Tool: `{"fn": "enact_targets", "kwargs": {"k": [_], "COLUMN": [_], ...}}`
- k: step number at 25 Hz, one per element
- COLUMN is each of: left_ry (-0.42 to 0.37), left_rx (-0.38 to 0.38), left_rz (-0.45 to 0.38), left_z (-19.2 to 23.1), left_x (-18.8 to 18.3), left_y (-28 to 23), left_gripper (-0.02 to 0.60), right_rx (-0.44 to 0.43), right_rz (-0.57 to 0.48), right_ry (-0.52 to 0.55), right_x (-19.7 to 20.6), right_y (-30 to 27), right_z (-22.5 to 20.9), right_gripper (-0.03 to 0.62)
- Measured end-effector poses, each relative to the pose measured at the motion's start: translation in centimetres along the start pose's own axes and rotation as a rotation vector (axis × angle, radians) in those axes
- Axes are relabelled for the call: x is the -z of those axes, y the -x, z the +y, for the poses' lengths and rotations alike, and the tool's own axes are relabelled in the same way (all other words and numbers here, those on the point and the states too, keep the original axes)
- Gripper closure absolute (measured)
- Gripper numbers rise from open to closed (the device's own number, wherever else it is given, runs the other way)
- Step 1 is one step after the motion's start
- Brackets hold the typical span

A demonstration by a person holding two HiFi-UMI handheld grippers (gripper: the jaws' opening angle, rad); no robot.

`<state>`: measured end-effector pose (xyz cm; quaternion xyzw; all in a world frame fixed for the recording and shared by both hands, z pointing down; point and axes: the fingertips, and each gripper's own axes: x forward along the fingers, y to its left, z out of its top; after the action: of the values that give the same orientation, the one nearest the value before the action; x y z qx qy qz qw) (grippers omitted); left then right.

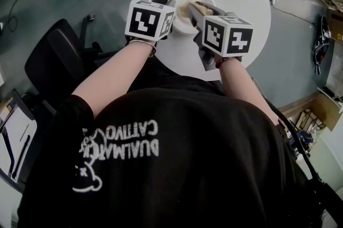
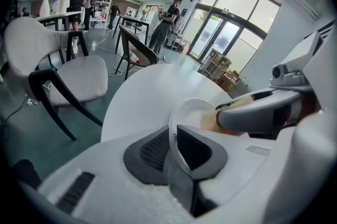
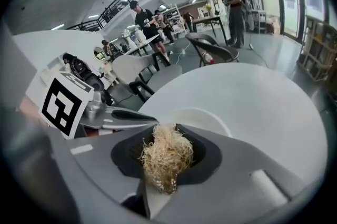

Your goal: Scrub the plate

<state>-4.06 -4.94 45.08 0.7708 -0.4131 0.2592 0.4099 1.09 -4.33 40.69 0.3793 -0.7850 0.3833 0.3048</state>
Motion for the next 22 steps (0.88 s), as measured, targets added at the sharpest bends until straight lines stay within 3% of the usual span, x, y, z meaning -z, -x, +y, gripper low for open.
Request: {"fn": "enact_targets", "kwargs": {"k": [5, 14, 22], "left_ry": [0.01, -0.008, -0.067], "left_rx": [-0.001, 0.007, 0.003], "left_rz": [0.004, 0.009, -0.001], "left_z": [0.1, 0.0, -0.3], "left_x": [-0.2, 0.0, 0.2], "left_y": [-0.2, -0.2, -0.5], "left_gripper": [0.535, 0.534, 0.528], "right_rx": [-0.049, 0.015, 0.076], "right_rz": [0.089, 0.133, 0.159], "right_ry": [-0.007, 0.165, 0.136], "right_x": [1.6, 2.4, 3.1], "right_y": [-2.3, -2.8, -2.1], "right_z": [2.1, 1.1, -1.0], "right_gripper": [0.5, 0.5, 0.5]}}
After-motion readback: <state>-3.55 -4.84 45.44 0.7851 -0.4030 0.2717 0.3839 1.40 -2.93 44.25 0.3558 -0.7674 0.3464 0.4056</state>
